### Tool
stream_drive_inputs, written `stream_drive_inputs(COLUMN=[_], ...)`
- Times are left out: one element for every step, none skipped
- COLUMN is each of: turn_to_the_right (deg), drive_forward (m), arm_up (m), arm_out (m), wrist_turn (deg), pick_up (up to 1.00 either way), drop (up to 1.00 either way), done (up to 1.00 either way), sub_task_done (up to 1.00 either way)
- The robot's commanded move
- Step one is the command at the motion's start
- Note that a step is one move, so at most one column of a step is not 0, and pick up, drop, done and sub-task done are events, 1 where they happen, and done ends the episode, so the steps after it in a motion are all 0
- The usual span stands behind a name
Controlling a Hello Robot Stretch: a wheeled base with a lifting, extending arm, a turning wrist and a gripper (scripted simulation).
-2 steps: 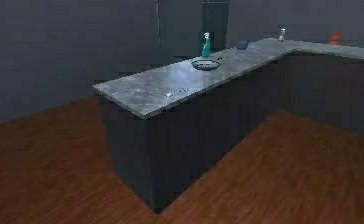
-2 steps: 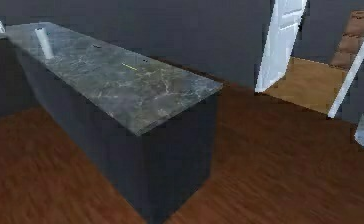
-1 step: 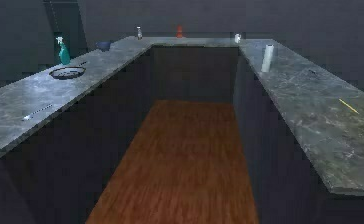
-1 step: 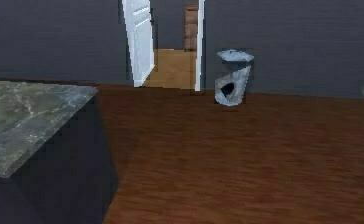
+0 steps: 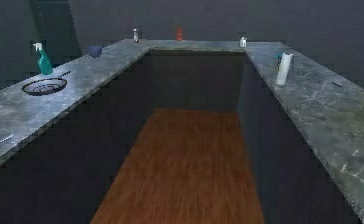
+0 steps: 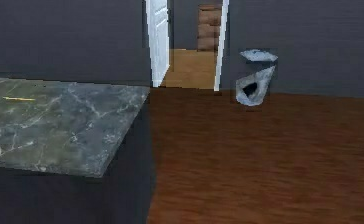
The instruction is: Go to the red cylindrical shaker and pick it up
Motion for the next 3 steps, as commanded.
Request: stream_drive_inputs(turn_to_the_right=[6.0, 0.0, 0.0], drive_forward=[0.0, 1.0, 1.0], arm_up=[0.0, 0.0, 0.0], arm_out=[0.0, 0.0, 0.0], wrist_turn=[0.0, 0.0, 0.0], pick_up=[0.0, 0.0, 0.0], drop=[0.0, 0.0, 0.0], done=[0.0, 0.0, 0.0], sub_task_done=[0.0, 0.0, 0.0])
